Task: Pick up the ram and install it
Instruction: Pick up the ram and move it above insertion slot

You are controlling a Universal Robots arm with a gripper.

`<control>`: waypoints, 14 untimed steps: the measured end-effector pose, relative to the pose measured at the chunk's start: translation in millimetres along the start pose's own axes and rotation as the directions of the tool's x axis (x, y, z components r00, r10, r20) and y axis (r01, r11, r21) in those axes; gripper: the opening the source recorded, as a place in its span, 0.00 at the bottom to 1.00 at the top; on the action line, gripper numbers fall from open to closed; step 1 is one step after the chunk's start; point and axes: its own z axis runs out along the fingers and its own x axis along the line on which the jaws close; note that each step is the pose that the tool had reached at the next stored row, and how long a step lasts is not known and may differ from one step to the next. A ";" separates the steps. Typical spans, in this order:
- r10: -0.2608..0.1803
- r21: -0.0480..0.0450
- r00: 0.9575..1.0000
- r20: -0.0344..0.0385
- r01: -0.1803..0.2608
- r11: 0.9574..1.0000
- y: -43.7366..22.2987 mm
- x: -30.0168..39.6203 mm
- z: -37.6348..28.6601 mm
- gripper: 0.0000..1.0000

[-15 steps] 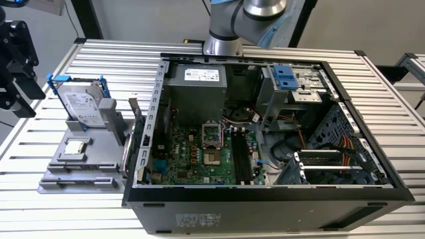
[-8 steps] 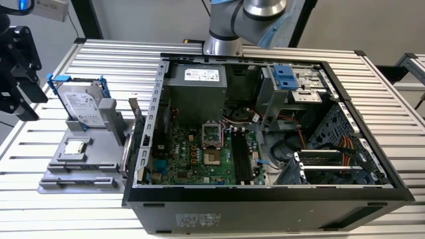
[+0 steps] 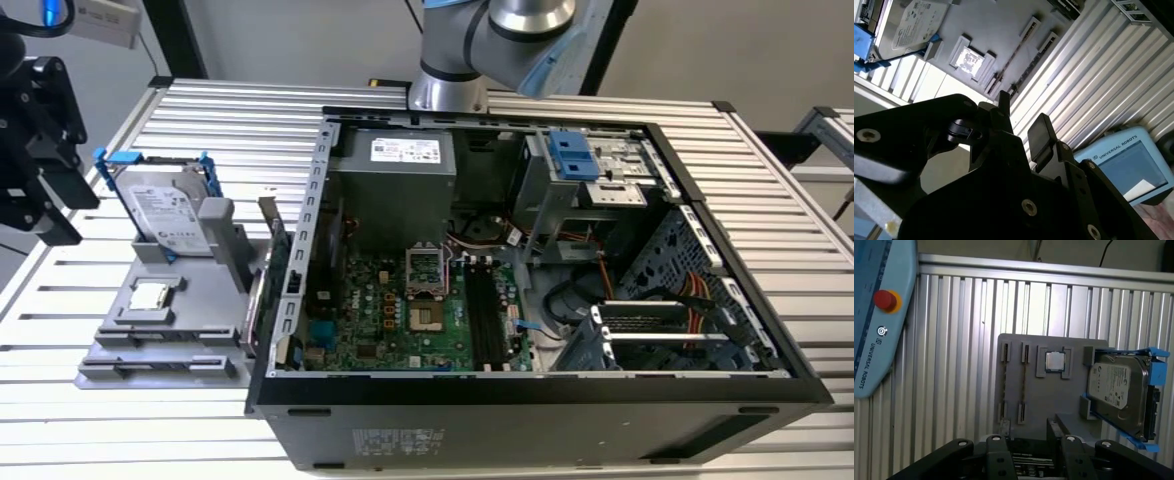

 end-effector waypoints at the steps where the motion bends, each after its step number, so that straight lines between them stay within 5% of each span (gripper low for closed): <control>1: 0.000 0.000 1.000 0.000 0.000 1.000 0.0 0.0 0.5 1.00; 14: 0.000 0.000 1.000 -0.006 0.000 1.000 0.0 0.2 8.0 1.00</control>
